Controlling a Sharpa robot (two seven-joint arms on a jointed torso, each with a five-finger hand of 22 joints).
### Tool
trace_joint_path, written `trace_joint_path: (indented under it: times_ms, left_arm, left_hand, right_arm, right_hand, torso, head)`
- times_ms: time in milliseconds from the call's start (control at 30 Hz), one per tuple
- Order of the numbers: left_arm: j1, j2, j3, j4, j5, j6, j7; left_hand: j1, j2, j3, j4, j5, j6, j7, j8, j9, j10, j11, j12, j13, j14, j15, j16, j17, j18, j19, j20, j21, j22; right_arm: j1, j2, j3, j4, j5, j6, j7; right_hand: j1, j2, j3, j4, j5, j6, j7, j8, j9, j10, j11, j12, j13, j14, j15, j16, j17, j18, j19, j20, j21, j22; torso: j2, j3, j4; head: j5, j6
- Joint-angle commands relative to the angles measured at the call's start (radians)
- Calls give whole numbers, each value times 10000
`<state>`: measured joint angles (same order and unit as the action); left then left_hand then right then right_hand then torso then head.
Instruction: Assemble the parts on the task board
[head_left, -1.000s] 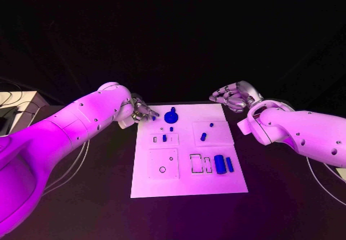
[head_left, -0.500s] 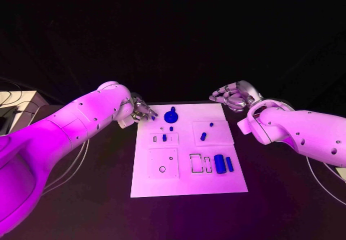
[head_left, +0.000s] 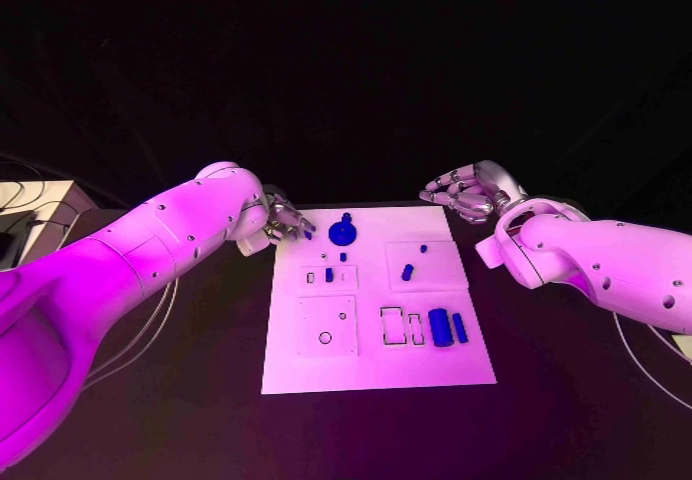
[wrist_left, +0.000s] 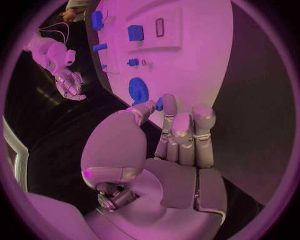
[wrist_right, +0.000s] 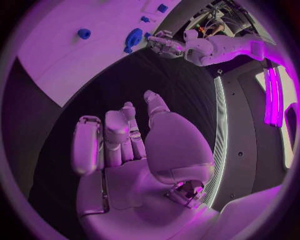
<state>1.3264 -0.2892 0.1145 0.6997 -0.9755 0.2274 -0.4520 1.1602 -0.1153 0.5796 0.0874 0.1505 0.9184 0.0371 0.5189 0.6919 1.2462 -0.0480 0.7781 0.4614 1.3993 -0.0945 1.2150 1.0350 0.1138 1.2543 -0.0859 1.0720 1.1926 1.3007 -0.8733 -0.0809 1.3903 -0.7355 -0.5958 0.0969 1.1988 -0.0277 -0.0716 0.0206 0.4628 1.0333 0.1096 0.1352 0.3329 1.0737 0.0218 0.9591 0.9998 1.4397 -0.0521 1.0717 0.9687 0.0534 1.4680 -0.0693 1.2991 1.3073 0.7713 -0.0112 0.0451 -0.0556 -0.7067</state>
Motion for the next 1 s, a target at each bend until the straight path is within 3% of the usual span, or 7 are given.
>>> trace_joint_path:
  times_ms: [33, 233, 433, 1000]
  left_arm:
    - [-9, -52, -4, 181, 70, 17, 75]
    - [-8, -278, -4, 693, 175, -188, -55]
    - [-5, -679, -3, 1481, 312, -366, -285]
    - [-13, -2194, -15, 4349, 616, -985, -961]
  left_hand:
    - [-159, -79, 1187, -1066, 62, 135, -104, 90, 860, 128, -31, -108, -18, 93, -10, 25, 132, -138, 38, -65, 44, 23]
    - [-290, -202, 1428, -1138, 433, 236, -134, 111, 1091, 276, -70, -194, -4, 139, -40, 14, 311, -181, 122, -123, 130, 90]
    - [-370, -282, 1460, -1211, 947, 332, -155, 51, 1232, 406, -104, -315, 5, 173, -69, -20, 409, -218, 191, -181, 223, 164]
    - [-568, -390, 1348, -1342, 1442, 779, -283, -210, 1393, 769, -198, -615, 44, 244, -142, -39, 560, -319, 336, -287, 408, 316]
  right_arm:
    - [3, -4, 8, -5, -87, 23, 88]
    - [3, -36, 8, -14, -87, 22, 85]
    - [3, -89, 7, -22, -75, 16, 76]
    - [2, -148, 4, -85, -44, 39, 75]
  right_hand:
    - [-78, 42, -16, -34, 48, 53, 1, -19, -9, 23, -76, 37, 5, 23, -77, -17, 8, 74, 833, -58, 56, 1942]
    - [-78, 42, -16, -34, 48, 53, 1, -19, -9, 23, -76, 37, 5, 23, -77, -17, 8, 74, 833, -58, 56, 1942]
    - [-78, 42, -16, -34, 48, 53, 1, -19, -9, 23, -76, 37, 5, 23, -77, -17, 8, 74, 833, -58, 56, 1942]
    - [-92, 43, -24, -32, 47, 57, 0, -25, -11, 33, -76, 57, 26, 24, -77, -18, 14, 73, 833, -59, 61, 1943]
  torso:
    - [-7, 6, 4]
    - [-28, 8, 26]
    - [-128, 33, 91]
    - [-398, 97, 230]
  head:
    - [8, 1]
    - [19, -10]
    - [3, -74]
    - [43, -259]
